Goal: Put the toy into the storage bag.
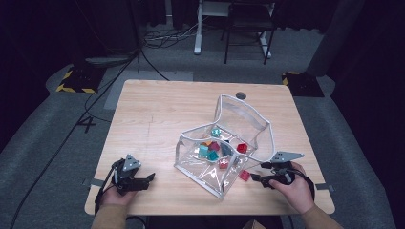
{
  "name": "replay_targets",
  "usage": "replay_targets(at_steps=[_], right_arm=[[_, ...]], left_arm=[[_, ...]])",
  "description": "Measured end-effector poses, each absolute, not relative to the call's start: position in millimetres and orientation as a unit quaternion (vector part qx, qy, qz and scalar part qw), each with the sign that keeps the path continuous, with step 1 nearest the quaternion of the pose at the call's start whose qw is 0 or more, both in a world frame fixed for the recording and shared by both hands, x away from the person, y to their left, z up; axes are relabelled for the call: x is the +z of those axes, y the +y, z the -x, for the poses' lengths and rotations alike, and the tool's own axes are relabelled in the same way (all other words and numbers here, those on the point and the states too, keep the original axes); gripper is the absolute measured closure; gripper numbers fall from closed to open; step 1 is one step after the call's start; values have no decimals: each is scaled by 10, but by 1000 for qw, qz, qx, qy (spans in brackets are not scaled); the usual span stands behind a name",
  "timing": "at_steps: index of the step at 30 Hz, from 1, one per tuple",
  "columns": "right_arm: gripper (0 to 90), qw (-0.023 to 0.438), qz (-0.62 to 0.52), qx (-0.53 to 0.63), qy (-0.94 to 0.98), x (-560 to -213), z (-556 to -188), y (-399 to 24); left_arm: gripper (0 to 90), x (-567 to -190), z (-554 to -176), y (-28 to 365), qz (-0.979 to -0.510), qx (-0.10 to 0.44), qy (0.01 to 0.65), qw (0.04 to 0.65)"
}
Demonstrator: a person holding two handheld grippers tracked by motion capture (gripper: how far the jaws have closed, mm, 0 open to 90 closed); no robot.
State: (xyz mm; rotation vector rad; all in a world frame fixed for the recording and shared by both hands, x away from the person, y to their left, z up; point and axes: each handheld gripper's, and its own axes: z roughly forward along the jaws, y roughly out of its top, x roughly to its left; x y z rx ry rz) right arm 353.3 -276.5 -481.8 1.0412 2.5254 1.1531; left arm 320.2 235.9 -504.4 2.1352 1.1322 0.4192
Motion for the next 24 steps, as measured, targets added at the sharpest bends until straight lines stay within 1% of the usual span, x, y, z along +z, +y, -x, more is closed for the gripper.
replay_targets(at_steps=[4, 7, 11, 18, 20, 24], right_arm=[[313, 84, -342, 387, 852, -4859, -3517, -2694], [332, 83, -330, 388, 857, -4908, -3502, -2607], [391, 92, -316, 389, 860, -4932, -3490, -2544], [541, 101, -289, 378, 874, -4954, -3459, -2439], [580, 112, -286, 375, 875, -4963, -3455, -2424], [596, 119, -290, 369, 875, -4953, -3450, -2424]], left_arm=[[211, -5044, -3202, 2359, -819, 161, 434, 338], [211, -5045, -3201, 2358, -819, 161, 435, 338], [211, -5044, -3202, 2359, -819, 161, 434, 338], [211, -5044, -3202, 2359, -819, 161, 434, 338], [211, -5044, -3201, 2359, -819, 161, 434, 338], [211, -5045, -3201, 2358, -819, 161, 435, 338]])
